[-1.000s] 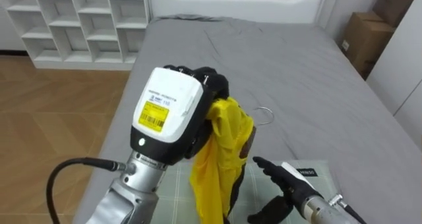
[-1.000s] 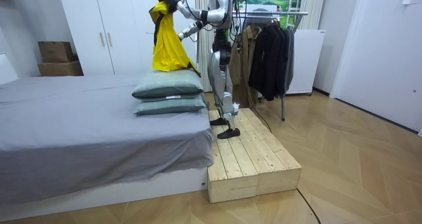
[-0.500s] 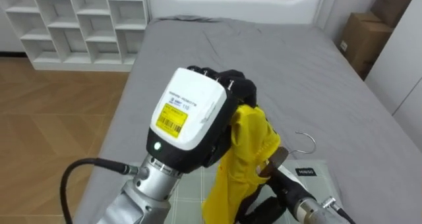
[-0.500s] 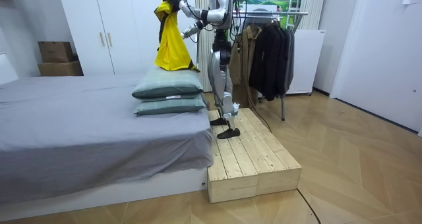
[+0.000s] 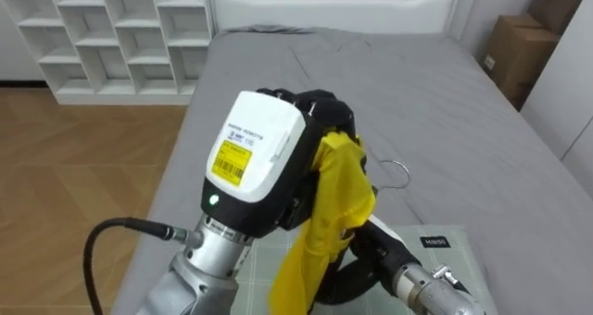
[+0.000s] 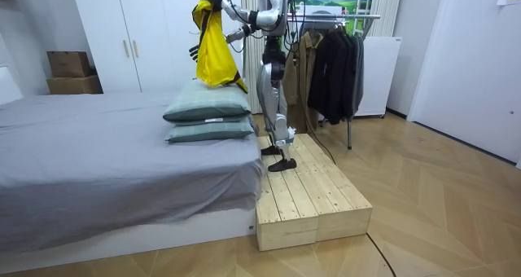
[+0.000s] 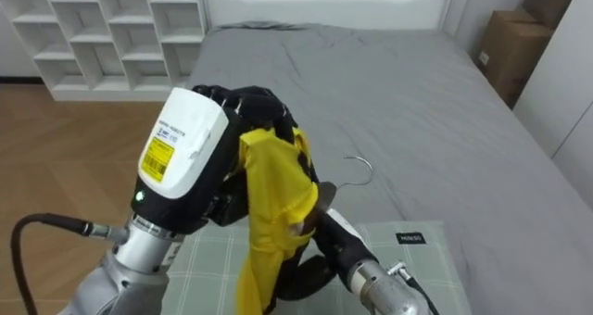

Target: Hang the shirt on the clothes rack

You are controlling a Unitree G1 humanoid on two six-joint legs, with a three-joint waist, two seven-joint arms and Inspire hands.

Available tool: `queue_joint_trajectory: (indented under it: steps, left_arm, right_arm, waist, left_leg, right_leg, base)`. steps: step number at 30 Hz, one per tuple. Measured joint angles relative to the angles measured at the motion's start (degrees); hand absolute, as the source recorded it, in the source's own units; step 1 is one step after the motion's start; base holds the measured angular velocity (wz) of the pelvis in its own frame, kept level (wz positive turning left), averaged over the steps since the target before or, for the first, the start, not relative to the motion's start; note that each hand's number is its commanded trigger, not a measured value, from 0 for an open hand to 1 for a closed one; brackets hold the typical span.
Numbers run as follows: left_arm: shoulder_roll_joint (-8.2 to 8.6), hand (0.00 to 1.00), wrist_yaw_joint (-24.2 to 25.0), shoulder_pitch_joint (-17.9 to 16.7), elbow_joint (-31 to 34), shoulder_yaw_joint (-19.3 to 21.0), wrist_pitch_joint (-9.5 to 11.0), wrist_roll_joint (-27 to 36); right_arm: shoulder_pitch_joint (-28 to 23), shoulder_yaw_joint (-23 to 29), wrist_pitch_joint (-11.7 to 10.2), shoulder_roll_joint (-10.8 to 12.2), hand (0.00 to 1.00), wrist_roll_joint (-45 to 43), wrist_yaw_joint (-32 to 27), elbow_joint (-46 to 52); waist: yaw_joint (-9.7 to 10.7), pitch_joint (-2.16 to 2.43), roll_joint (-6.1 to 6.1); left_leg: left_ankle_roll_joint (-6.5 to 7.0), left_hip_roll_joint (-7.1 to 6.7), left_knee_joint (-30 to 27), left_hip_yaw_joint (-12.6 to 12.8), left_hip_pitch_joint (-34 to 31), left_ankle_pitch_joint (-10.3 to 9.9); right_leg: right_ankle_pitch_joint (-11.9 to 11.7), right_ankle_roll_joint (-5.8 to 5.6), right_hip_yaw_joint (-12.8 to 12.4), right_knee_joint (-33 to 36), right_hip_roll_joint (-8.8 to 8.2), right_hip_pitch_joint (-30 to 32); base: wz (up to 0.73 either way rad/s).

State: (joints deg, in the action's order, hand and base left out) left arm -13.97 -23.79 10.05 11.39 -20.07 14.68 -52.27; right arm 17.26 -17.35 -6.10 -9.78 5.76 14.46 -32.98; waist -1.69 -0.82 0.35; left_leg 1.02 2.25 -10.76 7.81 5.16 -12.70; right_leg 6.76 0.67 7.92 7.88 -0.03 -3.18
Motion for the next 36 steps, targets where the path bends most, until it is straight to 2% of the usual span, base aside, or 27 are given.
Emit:
queue_joint_trajectory:
  steps: [7,14,20,21,22,23,24,25,26,31,36]
  left_arm:
    - [-0.32,1.00,-3.1,0.0,-0.1,1.6,0.2,1.9]
    - [-0.24,1.00,-4.8,0.0,-0.2,1.5,-0.5,2.1]
    - [-1.39,1.00,-6.0,0.0,-0.2,0.7,-0.8,2.1]
    - [-1.60,1.00,-6.1,-0.2,-0.2,0.7,-0.8,2.2]
    - [-2.01,1.00,-6.4,-0.2,-0.5,0.6,-0.7,2.2]
    - [-2.31,1.00,-6.7,-0.2,-0.7,0.6,-0.6,2.1]
    - [-2.69,1.00,-7.2,-0.2,-1.4,0.7,-0.4,2.1]
    - [-2.75,1.00,-7.3,-0.2,-1.8,0.7,-0.4,2.1]
    - [-2.79,1.00,-7.3,-0.2,-1.9,0.7,-0.4,2.1]
    - [-4.43,1.00,-7.0,-0.2,-2.1,0.7,-0.5,2.2]
    - [-4.98,1.00,-6.9,-0.2,-2.1,0.6,-0.6,2.2]
  right_arm:
    - [0.0,-0.7,0.4,-0.1,0.00,8.0,3.0,2.6]
    - [0.0,-2.2,0.8,0.4,0.00,12.5,4.0,2.7]
    - [0.0,-4.3,0.9,-0.2,0.00,14.2,4.7,2.8]
    - [0.0,-4.7,0.9,-0.4,0.35,14.2,5.2,2.8]
    - [0.0,-5.5,1.0,-1.2,0.50,14.2,5.8,2.8]
    - [0.0,-5.9,1.0,-1.4,0.72,14.2,6.2,2.8]
    - [-0.1,-6.4,1.1,-2.2,0.80,14.2,7.1,2.8]
    - [-0.2,-6.6,1.3,-2.9,0.96,14.5,8.0,2.8]
    - [-0.2,-6.7,1.3,-3.2,1.00,14.5,8.3,2.8]
    - [-0.4,-6.8,1.6,-5.0,1.00,14.5,10.9,2.8]
    - [-0.4,-6.8,2.5,-5.4,1.00,14.7,12.3,2.8]
  waist:
    - [0.0,-0.03,-0.14]
    - [0.0,0.03,-0.50]
    - [0.0,0.26,-0.94]
    - [0.0,0.26,-0.94]
    - [0.0,0.24,-0.97]
    - [0.0,0.23,-0.99]
    - [0.0,0.20,-1.03]
    - [-0.1,0.16,-1.09]
    - [-0.1,0.14,-1.13]
    - [-0.1,-0.20,-1.80]
    - [-0.1,-0.16,-1.87]
  left_leg:
    - [0.00,-0.04,0.0,-0.1,0.7,0.0]
    - [0.00,-0.04,0.0,-0.1,0.7,0.0]
    - [0.00,-0.06,0.0,-0.1,0.7,0.0]
    - [0.00,-0.07,0.0,-0.1,0.7,0.0]
    - [0.00,-0.05,0.0,-0.1,0.8,0.0]
    - [0.00,-0.04,0.0,-0.1,0.9,0.0]
    - [0.00,-0.01,0.1,-0.1,1.0,0.0]
    - [0.00,-0.01,0.2,-0.1,1.1,0.0]
    - [0.00,-0.01,0.2,-0.1,1.1,0.0]
    - [0.00,-0.03,0.3,0.0,1.1,0.0]
    - [0.00,-0.05,0.3,0.0,1.1,0.0]
  right_leg:
    - [0.0,0.00,0.0,-0.1,-0.34,-0.7]
    - [0.0,0.00,-0.1,0.0,-0.31,-0.7]
    - [0.0,0.00,0.0,0.0,0.01,-0.7]
    - [0.0,0.00,0.0,0.0,-0.01,-0.8]
    - [0.0,0.00,-0.1,0.0,0.00,-0.8]
    - [0.0,0.00,0.0,0.0,-0.02,-0.8]
    - [0.0,0.00,0.0,0.0,-0.08,-0.9]
    - [0.0,0.00,0.0,0.0,0.00,-1.0]
    - [0.0,0.00,0.0,0.0,0.00,-1.0]
    - [0.0,0.00,0.0,0.0,0.09,-0.9]
    - [0.0,0.00,-0.1,0.0,0.08,-0.9]
  base:
    - [0.00]
    - [0.00]
    - [0.00]
    - [0.00]
    - [0.00]
    - [0.00]
    - [0.00]
    - [0.00]
    - [0.00]
    - [0.00]
    - [0.00]
